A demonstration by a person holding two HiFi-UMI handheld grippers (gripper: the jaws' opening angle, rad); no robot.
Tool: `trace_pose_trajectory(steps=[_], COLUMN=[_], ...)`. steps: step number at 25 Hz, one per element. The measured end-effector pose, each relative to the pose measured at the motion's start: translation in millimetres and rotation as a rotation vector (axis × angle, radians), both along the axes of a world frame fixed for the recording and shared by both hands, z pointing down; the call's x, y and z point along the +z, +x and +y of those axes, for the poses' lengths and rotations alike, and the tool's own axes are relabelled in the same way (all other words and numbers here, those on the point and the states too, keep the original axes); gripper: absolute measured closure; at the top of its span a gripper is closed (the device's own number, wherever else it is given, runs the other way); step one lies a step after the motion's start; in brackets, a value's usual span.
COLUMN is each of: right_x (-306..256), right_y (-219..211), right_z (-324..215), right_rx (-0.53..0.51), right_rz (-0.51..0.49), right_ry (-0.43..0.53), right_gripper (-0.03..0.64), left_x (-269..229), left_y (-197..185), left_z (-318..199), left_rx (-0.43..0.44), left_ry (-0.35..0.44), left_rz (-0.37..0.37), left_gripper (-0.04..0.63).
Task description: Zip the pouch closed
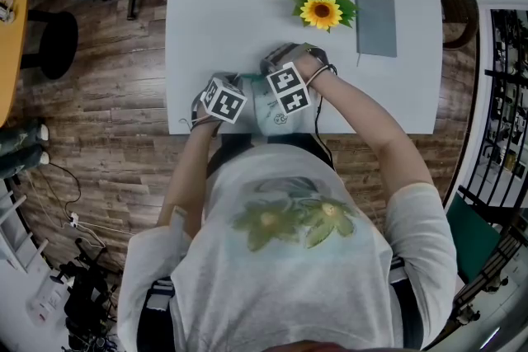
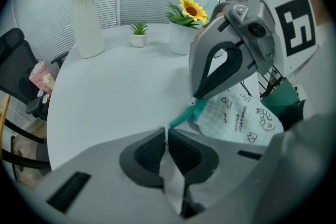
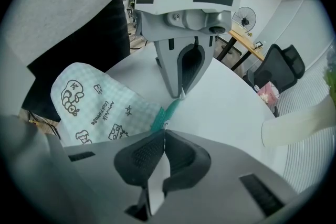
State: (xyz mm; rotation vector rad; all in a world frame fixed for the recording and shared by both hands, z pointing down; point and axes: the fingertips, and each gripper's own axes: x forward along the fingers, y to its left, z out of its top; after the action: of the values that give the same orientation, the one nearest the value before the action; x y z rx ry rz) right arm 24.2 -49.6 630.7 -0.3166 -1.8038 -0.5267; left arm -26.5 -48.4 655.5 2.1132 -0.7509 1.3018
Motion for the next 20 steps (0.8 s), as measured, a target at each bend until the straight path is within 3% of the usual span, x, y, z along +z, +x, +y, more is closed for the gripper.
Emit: trace_pose_trajectory(steps=[20], right_x=[-1.2], right_y=[13.7], right_z=[1.2], right_rx=[0.04], right_rz=[0.0], right_ry=[-0.003], right_gripper=[0.598], left_x=[0.2], left_y=[-0.6], left_z=[0.0], left_rx=[0.007], left_ry=[-0.003], left_rz=[-0.001], left_gripper=[0.57])
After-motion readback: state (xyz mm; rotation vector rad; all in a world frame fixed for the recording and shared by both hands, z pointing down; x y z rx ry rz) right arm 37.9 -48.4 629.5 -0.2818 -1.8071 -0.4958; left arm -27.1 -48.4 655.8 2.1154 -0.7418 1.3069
